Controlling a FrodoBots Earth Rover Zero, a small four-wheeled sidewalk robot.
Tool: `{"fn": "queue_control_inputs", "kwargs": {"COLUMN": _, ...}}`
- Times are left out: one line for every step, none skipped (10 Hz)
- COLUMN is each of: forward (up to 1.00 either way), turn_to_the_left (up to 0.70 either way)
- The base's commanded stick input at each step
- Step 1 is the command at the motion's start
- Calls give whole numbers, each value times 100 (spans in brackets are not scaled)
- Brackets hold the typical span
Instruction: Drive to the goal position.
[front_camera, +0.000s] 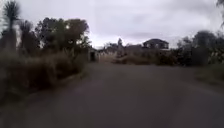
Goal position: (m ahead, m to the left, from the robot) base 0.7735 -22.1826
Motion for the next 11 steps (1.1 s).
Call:
{"fn": "queue_control_inputs", "kwargs": {"forward": 100, "turn_to_the_left": 0}}
{"fn": "queue_control_inputs", "kwargs": {"forward": 100, "turn_to_the_left": 0}}
{"fn": "queue_control_inputs", "kwargs": {"forward": 100, "turn_to_the_left": 0}}
{"fn": "queue_control_inputs", "kwargs": {"forward": 100, "turn_to_the_left": 0}}
{"fn": "queue_control_inputs", "kwargs": {"forward": 100, "turn_to_the_left": 0}}
{"fn": "queue_control_inputs", "kwargs": {"forward": 100, "turn_to_the_left": 0}}
{"fn": "queue_control_inputs", "kwargs": {"forward": 100, "turn_to_the_left": 0}}
{"fn": "queue_control_inputs", "kwargs": {"forward": 100, "turn_to_the_left": 0}}
{"fn": "queue_control_inputs", "kwargs": {"forward": 100, "turn_to_the_left": 0}}
{"fn": "queue_control_inputs", "kwargs": {"forward": 100, "turn_to_the_left": -40}}
{"fn": "queue_control_inputs", "kwargs": {"forward": 100, "turn_to_the_left": -40}}
